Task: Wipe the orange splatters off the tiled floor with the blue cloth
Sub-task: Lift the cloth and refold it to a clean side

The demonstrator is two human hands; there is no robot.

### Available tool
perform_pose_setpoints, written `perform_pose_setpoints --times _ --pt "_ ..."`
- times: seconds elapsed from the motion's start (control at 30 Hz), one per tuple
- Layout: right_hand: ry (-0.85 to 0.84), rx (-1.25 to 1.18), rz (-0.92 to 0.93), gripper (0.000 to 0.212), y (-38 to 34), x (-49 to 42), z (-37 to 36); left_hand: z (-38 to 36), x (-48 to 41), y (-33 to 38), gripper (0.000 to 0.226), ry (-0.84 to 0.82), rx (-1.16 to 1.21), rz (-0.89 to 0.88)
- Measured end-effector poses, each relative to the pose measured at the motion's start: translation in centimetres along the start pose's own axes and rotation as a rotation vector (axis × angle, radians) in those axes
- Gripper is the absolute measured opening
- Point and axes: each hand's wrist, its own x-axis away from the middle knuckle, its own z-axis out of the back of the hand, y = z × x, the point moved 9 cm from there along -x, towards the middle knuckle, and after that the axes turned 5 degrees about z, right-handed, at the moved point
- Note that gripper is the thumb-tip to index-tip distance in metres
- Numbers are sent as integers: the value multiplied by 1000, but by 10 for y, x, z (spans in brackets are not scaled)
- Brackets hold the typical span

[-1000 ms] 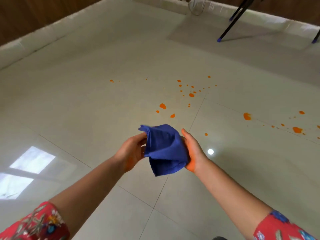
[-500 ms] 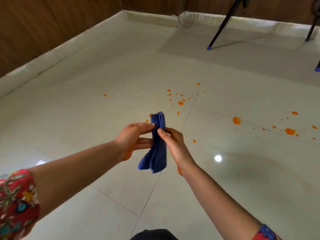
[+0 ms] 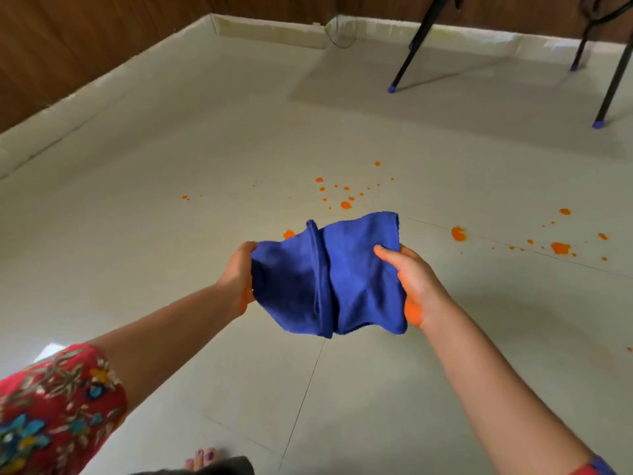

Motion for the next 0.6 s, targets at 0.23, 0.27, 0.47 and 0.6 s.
perform_pose_setpoints --times 0.23,0.27,0.47,0.6 --pt "-79 377 -3 17 -14 -22 -39 -33 -48 15 56 -464 -462 -293" --pt "-86 406 -27 18 -14 -25 -41 -46 -39 20 59 -582 -479 -362" --pt "-33 450 -99 11 -40 -16 -40 -83 0 61 24 -837 -652 -700" --pt "10 -81 -61 36 -47 -13 -16 -86 8 82 12 -858 -573 -638"
